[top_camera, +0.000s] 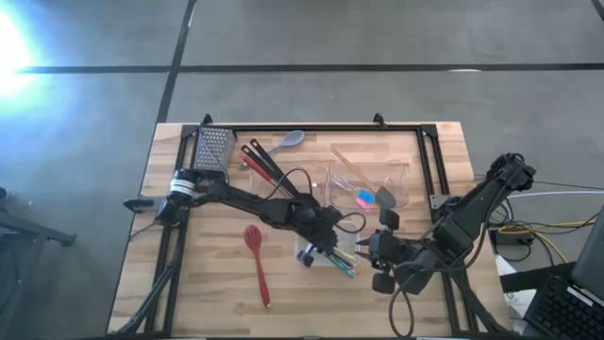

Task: Pick & Place Kitchen Items
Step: Put the white knife into the white bin, then put the blue serving spoon into the left transparent bin

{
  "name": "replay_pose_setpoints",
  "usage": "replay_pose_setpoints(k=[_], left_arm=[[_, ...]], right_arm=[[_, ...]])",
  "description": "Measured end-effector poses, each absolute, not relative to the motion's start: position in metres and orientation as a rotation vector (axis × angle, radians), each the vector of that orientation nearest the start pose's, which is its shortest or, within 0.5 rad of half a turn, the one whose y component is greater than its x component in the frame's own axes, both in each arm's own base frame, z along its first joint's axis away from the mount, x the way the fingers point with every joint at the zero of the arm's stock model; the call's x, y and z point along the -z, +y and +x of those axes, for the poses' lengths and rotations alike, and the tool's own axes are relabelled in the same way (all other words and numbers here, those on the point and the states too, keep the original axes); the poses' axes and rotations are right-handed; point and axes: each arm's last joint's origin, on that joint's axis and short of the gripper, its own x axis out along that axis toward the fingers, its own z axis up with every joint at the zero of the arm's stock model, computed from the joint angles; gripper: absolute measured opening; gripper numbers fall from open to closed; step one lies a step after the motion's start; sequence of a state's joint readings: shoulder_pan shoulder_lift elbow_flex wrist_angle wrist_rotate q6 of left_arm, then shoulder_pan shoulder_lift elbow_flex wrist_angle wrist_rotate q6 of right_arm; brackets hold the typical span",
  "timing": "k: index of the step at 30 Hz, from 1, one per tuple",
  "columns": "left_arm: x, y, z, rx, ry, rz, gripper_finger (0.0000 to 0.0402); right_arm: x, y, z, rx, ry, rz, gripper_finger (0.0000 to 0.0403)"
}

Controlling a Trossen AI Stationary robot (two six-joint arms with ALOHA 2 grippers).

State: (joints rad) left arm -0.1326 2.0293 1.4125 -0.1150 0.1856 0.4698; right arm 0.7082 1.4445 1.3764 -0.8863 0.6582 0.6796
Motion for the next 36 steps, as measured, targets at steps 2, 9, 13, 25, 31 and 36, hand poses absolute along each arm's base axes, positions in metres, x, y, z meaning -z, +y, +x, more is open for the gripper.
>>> replay_pose_setpoints(k=[2,9,13,25,31,36], left_arm=[[-0.183,-0.064,0.438,0.471,0.651,0.425,0.0042],[-0.182,-0.063,0.437,0.468,0.656,0.421,0.0109],[-0.189,-0.065,0.436,0.473,0.677,0.414,0.016],[-0.317,-0.072,0.389,0.439,0.656,0.401,0.0185],[-0.345,-0.082,0.325,0.298,0.755,0.43,0.0177],[-0.355,-0.079,0.261,0.103,0.78,0.478,0.0176]], right_arm=[[-0.334,0.174,0.23,0.2,0.702,0.048,0.0091],[-0.335,0.174,0.23,0.199,0.698,0.052,0.0078],[-0.335,0.174,0.23,0.198,0.698,0.052,0.0072],[-0.335,0.174,0.23,0.207,0.694,0.084,0.0077],[-0.334,0.175,0.23,0.215,0.698,0.126,0.0085],[-0.334,0.175,0.23,0.214,0.699,0.124,0.0083]])
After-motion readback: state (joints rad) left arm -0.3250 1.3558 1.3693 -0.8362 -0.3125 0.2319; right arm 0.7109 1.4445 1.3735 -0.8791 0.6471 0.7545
